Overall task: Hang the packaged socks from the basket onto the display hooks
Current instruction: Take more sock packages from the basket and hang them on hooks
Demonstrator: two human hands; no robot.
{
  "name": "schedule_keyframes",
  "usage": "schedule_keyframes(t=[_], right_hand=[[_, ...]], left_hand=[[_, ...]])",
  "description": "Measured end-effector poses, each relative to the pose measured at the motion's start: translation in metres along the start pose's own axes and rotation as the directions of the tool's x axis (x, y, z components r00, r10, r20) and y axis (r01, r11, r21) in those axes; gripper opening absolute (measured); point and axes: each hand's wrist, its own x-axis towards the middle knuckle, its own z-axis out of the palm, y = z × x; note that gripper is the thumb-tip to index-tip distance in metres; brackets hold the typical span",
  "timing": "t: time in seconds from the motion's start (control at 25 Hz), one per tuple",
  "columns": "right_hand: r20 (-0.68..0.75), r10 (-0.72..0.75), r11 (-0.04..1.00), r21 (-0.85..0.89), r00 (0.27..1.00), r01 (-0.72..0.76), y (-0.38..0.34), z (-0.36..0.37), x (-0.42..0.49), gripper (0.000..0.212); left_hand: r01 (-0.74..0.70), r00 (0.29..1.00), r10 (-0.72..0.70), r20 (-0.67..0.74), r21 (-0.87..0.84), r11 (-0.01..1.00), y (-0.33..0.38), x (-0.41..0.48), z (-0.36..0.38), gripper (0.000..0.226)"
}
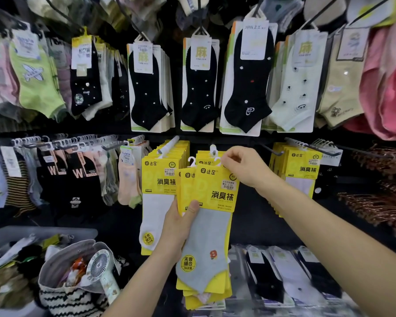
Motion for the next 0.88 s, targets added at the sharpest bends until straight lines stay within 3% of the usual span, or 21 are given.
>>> schedule_keyframes(t=[0.12,0.32,0.56,0.72,0.88], right_hand=[[0.024,0.019,0.993,-0.115,1.0,-0.016,0.008,0.007,0.002,0.018],[-0.08,0.071,0.994,-0.082,0.994,-0.078,0.014,-0.002,0.015,0.015],[-0.049,0.045,0.987,-0.152,0.998,-0.052,0.009,0.007,0.047,0.017],[-0.061,0.083,0.952,-0.291,0.995,-0.097,0.017,0.024,0.055,0.025],[-0.171,0.12,0.952,-0.259,0.978,-0.162,0.02,0.019,0.05,0.021]], left_hand=[[0.016,1.0,-0.016,-0.005,0.025,1.0,-0.006,-0.001,-0.003,0.048],[0.059,0.991,-0.054,-0.126,0.032,0.998,-0.011,-0.003,-0.027,0.036],[-0.04,0.976,0.064,-0.208,0.119,0.992,0.005,-0.008,-0.067,0.032],[-0.052,0.973,0.077,-0.216,0.121,0.991,0.012,-0.011,-0.08,0.029],[-0.055,0.982,0.071,-0.177,0.093,0.994,0.017,-0.011,-0.069,0.032]])
